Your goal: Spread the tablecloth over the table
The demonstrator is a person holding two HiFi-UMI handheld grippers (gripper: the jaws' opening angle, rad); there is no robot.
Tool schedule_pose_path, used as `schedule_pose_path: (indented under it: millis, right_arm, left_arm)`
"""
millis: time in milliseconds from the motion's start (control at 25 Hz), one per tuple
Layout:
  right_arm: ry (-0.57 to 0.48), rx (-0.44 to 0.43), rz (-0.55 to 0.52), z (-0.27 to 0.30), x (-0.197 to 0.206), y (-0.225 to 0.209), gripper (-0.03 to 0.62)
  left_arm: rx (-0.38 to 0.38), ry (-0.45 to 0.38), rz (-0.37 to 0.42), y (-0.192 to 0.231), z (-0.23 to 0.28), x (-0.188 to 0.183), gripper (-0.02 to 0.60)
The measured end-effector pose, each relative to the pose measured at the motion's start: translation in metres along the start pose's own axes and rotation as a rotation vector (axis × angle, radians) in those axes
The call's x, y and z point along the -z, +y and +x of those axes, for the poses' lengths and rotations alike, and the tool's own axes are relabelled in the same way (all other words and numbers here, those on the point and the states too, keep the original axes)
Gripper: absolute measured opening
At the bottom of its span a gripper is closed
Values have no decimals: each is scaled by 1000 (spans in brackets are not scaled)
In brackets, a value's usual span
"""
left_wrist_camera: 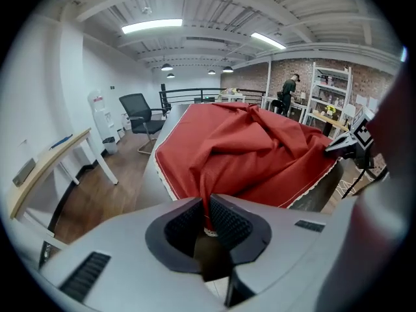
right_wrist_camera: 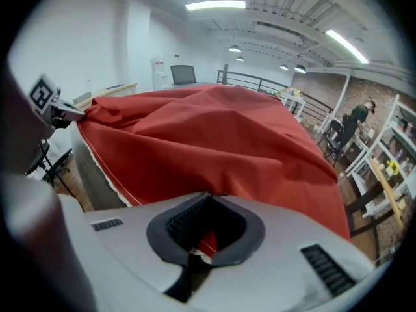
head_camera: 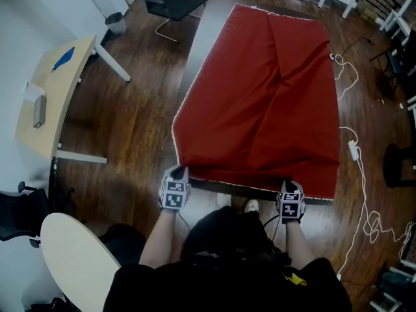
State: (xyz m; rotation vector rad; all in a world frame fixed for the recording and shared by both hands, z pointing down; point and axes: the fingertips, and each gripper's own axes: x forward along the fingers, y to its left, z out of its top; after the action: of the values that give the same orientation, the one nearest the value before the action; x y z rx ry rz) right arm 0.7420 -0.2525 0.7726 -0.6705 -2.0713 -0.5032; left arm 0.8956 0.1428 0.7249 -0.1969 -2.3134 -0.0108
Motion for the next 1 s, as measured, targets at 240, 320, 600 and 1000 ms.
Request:
schedule_pose_path:
  millis: [240, 320, 600, 1000]
  right_arm:
    - [-4, -7, 14, -11, 20, -7, 6]
    - [-17, 11, 1, -13, 26, -10, 6]
    - [-324, -121, -28, -44, -73, 45, 5]
    - [-336, -437, -205, -56, -122, 241, 6]
  left_arm:
    - [20, 24, 5, -22, -2, 11, 20]
    - [19, 31, 13, -29, -3, 12, 21]
    - [1, -47, 10, -28, -23, -24, 69]
    - [20, -40, -48, 52, -13, -23, 123]
